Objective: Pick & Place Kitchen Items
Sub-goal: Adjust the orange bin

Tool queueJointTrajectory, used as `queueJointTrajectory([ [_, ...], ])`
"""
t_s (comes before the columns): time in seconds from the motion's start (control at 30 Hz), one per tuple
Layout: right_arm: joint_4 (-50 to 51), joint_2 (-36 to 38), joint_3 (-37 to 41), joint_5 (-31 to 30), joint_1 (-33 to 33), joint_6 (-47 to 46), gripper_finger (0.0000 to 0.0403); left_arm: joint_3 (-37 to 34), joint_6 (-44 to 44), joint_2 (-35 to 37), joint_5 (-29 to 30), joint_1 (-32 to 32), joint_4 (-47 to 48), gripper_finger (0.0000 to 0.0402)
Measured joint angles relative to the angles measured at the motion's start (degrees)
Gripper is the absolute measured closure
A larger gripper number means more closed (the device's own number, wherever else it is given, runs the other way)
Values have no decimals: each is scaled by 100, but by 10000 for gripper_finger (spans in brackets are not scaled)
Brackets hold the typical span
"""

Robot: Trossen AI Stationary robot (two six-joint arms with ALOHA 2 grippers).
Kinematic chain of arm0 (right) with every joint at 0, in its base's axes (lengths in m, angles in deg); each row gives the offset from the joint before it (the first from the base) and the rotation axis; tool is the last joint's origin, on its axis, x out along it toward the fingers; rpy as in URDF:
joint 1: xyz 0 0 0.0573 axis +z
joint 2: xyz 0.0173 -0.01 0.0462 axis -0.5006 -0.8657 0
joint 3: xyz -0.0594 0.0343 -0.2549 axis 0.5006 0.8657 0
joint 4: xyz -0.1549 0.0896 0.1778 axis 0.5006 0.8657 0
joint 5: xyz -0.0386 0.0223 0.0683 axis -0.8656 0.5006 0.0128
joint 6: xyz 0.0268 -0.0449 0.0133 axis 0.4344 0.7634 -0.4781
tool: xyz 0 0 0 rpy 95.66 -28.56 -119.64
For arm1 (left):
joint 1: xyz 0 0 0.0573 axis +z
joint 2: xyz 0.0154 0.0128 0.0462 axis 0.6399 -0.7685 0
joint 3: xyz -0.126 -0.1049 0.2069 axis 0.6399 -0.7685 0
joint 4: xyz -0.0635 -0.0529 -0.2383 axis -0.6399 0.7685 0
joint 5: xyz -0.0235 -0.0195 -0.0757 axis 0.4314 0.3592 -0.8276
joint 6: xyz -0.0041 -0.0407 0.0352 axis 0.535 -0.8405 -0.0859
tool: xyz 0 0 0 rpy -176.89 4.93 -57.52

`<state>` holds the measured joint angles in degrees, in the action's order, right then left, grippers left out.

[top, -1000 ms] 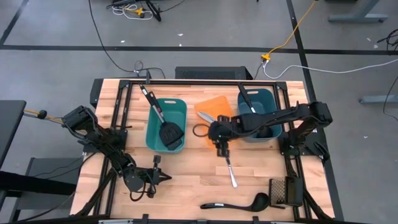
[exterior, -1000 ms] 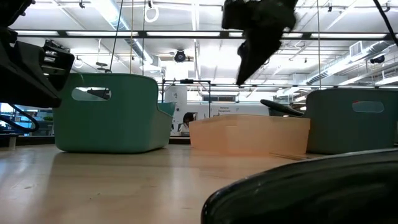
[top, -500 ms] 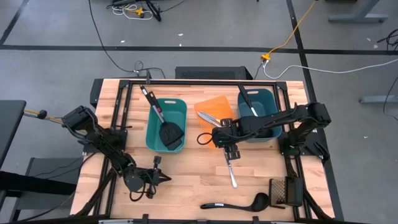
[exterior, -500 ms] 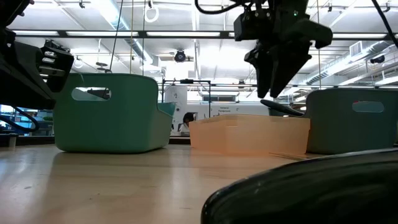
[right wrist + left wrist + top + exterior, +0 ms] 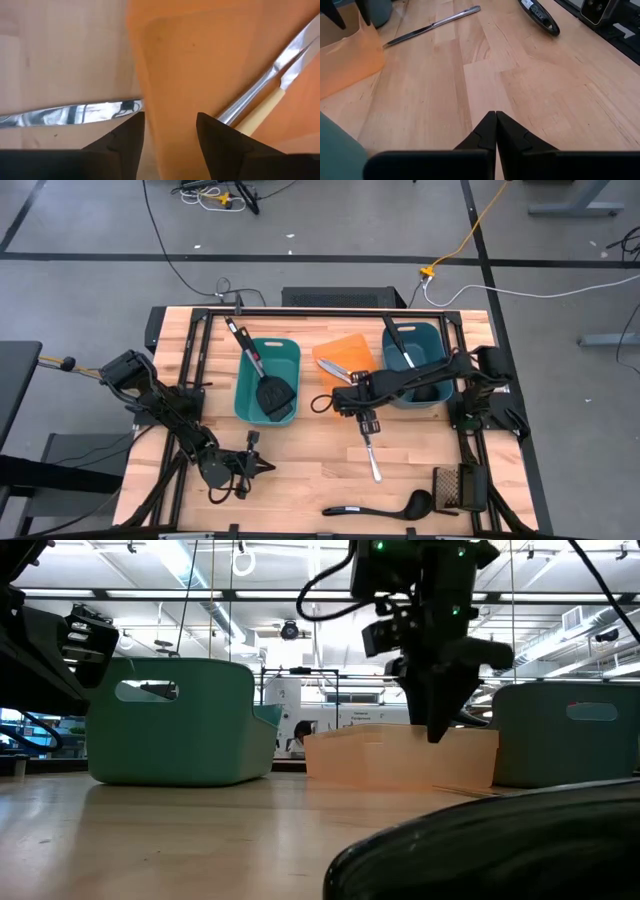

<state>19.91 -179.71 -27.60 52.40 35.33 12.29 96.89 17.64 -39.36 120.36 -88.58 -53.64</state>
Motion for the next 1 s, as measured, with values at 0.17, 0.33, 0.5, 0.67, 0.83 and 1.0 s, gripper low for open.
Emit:
queueJointTrajectory([
  [0.17,-115,-77,0,5,-65,-207,247,0,0,0,0,0,10,389],
  [0.33,-478,-101,0,73,-76,-310,298,2,0,0,0,0,14,393],
  [0.5,-762,-101,0,210,-76,-406,346,2,-4,0,2,0,14,391],
  [0.67,-981,-159,-2,373,-78,-563,377,2,-13,2,2,0,12,387],
  [0.83,-1124,-313,-33,397,-75,-772,383,2,-17,0,0,0,5,391],
  [1.0,-1245,-335,-22,400,-89,-846,384,2,-17,2,2,0,-10,391],
])
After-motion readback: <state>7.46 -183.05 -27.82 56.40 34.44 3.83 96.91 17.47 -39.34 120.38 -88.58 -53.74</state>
